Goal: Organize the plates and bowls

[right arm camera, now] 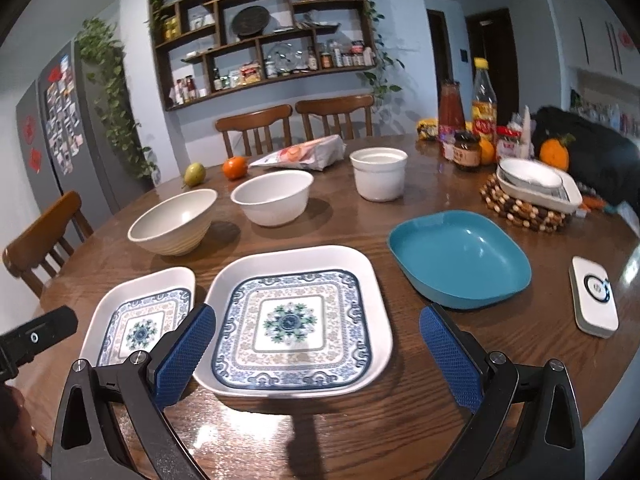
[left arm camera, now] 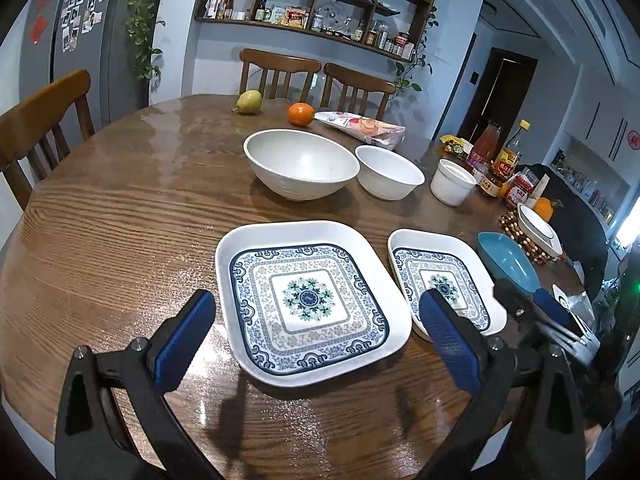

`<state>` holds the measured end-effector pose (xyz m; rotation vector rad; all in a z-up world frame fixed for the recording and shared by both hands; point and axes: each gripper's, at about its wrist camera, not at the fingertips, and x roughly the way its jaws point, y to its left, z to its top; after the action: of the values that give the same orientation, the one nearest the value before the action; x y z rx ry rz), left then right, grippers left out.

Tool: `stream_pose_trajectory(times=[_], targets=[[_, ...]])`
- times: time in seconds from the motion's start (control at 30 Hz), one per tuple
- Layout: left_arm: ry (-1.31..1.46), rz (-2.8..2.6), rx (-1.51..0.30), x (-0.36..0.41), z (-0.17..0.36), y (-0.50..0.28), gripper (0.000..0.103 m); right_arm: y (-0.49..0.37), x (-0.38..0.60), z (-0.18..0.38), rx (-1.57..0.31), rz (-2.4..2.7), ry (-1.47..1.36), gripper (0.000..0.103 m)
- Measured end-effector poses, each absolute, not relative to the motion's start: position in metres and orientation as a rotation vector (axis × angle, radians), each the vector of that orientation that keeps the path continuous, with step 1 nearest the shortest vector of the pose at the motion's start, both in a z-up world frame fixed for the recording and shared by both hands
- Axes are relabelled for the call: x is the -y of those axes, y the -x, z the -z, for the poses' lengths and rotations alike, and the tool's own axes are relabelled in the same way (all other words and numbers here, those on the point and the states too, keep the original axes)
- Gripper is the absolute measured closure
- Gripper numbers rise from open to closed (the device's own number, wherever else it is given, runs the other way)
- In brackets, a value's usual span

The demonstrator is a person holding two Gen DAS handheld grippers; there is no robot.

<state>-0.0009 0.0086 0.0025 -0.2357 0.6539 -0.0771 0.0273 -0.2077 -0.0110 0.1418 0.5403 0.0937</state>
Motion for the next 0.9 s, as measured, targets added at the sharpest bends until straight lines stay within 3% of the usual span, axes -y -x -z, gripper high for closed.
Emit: stream_pose_trajectory(times=[0.13,0.43,0.6,0.73,0.9], targets=[[0.259,0.079,-0.658,-0.012,-0.004,-0.003,0.004,-0.032,0.225,0.014,-0.574,-0.083,-0.204,0.001],[0.261,0.314,-0.738,0.019,-0.020,-0.040,0.024,-0.043,0.259,0.010,-0.588,-0.125,-0.342,0.001],[0.327,0.392,-0.842,0.038,-0.013,-0.065,0.041,-0.052,0.263,0.011,-0.609,-0.155,-0.365,0.012],[0.318,0.407,-0.884,0.052,-0.011,-0.075,0.047,-0.061,0.266,0.016,-0.640,-0.174,-0.400,0.029],[0.294,0.408,-0.918,0.061,-0.003,-0.082,0.055,-0.065,0.269,0.023,-0.662,-0.172,-0.397,0.033]])
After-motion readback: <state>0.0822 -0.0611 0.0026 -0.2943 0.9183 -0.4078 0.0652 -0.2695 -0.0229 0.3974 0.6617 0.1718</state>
